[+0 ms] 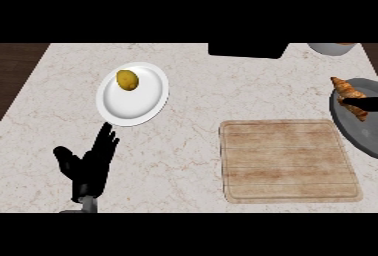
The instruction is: Pick the croissant from the cutting board and place it in the pan
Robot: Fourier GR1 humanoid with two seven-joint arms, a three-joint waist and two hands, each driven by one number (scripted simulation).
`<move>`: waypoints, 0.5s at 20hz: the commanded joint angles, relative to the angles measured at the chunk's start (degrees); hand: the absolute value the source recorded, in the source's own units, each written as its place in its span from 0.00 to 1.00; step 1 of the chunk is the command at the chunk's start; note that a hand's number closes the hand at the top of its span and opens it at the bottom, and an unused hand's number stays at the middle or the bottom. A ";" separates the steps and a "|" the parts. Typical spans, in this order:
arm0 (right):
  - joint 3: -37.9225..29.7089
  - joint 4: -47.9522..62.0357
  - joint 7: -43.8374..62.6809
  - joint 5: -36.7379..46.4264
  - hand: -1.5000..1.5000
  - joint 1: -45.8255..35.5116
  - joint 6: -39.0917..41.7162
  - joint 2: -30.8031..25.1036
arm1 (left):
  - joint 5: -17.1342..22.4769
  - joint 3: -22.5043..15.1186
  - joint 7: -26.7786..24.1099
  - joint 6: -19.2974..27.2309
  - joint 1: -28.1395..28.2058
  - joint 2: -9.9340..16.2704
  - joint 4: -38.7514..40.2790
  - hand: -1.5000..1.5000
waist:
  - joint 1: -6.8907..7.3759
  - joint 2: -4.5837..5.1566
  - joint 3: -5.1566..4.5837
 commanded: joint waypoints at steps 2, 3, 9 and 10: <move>-7.03 3.95 -2.60 -7.83 0.00 -0.89 12.99 -4.60 | 0.36 0.85 -0.72 -0.42 0.75 0.52 0.65 0.50 | -1.11 -0.12 -0.08; -7.89 4.87 -1.90 -8.79 0.00 -1.50 14.73 -4.40 | 0.00 0.11 0.81 0.92 -0.95 -0.56 -0.51 0.50 | -0.83 0.04 0.02; -10.89 7.71 -7.65 -12.59 0.00 4.78 32.39 -10.28 | -0.15 0.81 -1.57 0.62 2.73 -0.16 0.42 0.50 | -2.00 -0.47 -0.07; -10.44 7.39 -9.74 -12.40 0.00 6.05 35.72 -10.98 | 1.47 2.84 1.07 -0.02 -1.30 1.41 0.59 0.50 | -2.76 -0.55 -0.11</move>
